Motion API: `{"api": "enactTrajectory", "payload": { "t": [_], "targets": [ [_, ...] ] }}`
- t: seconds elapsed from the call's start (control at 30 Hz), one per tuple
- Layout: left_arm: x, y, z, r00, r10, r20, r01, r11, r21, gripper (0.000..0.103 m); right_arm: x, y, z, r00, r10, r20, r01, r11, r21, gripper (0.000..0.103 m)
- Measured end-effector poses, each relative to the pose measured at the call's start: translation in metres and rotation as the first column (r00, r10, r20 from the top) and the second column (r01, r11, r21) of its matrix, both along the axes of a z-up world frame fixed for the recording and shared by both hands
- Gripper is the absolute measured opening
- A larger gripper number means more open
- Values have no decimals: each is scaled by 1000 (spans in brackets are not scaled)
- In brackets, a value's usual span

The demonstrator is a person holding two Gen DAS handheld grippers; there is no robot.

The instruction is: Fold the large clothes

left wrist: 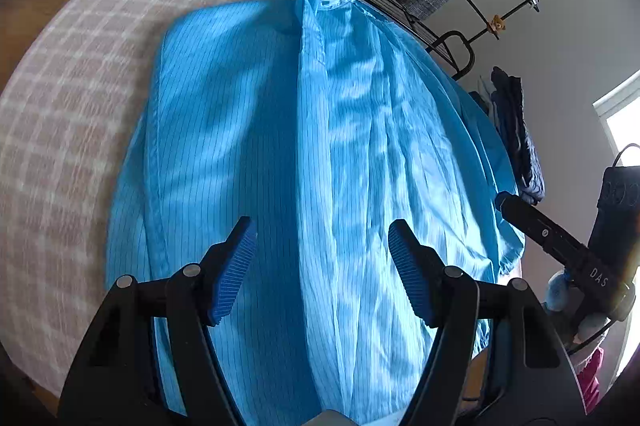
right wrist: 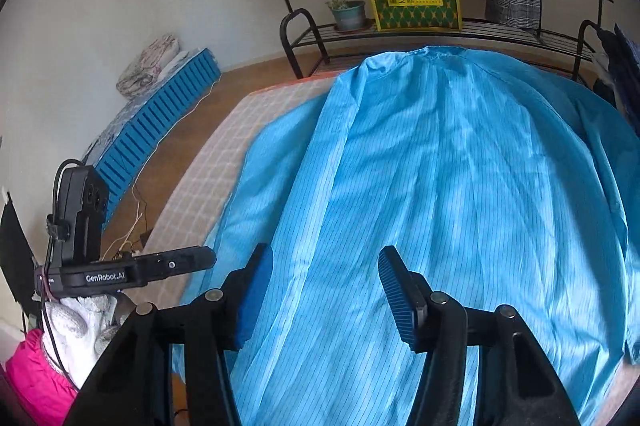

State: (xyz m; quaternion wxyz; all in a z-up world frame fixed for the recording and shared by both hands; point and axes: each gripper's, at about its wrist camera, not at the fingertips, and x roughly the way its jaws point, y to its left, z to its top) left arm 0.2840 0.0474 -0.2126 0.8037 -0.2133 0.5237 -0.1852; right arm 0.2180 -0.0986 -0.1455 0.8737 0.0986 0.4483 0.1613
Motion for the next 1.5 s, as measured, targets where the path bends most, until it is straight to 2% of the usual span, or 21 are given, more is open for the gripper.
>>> {"api": "enactTrajectory", "payload": {
  "t": [0.03,0.07,0.2,0.3,0.37,0.47,0.53,0.57,0.67,0.77,0.83,0.9,1.03,1.2,1.27,1.37,1.5],
  "targets": [
    [15,-4,-4,1000,1,-7,-1,1000,-9,70,13,-3,-1,1000,-11,-11,11,1000,8,46],
    [28,-6,-8,1000,9,-14,-9,1000,-19,70,26,-7,-3,999,-26,-20,26,1000,5,44],
    [78,-16,-31,999,38,-37,-39,998,-44,70,78,-19,-14,997,-59,-49,58,998,-19,43],
    [108,-25,-48,999,38,-22,-39,999,-21,67,120,-25,-22,994,-70,-83,69,997,-16,43],
    [122,-24,-57,1000,27,-7,-28,998,-62,64,148,-28,-25,993,-71,-93,70,997,-12,43],
    [132,-12,-64,999,30,38,-23,983,-182,64,190,-23,-25,992,-77,-97,78,997,4,43],
    [136,2,-69,997,51,52,-35,961,-275,64,218,-17,-27,992,-73,-101,77,996,35,43],
    [137,11,-70,996,74,58,-54,955,-293,64,230,-13,-28,992,-70,-101,76,996,50,43],
    [143,35,-78,986,154,66,-125,938,-323,64,270,11,-34,993,-49,-107,56,996,69,43],
    [151,51,-88,976,204,81,-172,939,-298,64,306,42,-45,993,-41,-110,42,999,13,43],
    [155,57,-102,974,219,54,-191,927,-324,64,329,60,-53,991,-47,-123,44,999,-31,44],
    [157,60,-105,972,225,64,-190,920,-343,61,349,74,-62,988,-56,-141,48,997,-60,44],
    [158,59,-106,973,213,83,-173,922,-346,61,378,94,-82,983,-60,-175,41,993,-108,44],
    [154,56,-103,975,197,99,-152,925,-348,61,397,104,-101,977,-45,-208,21,993,-115,44],
    [154,56,-103,976,195,101,-149,925,-348,61,401,110,-106,979,-35,-201,4,989,-150,43],
    [151,55,-103,977,187,105,-141,928,-344,61,406,114,-114,972,-87,-219,32,970,-242,37],
    [151,55,-103,976,191,104,-145,929,-342,61,396,111,-96,980,-88,-177,54,981,-188,36]
  ]
}}
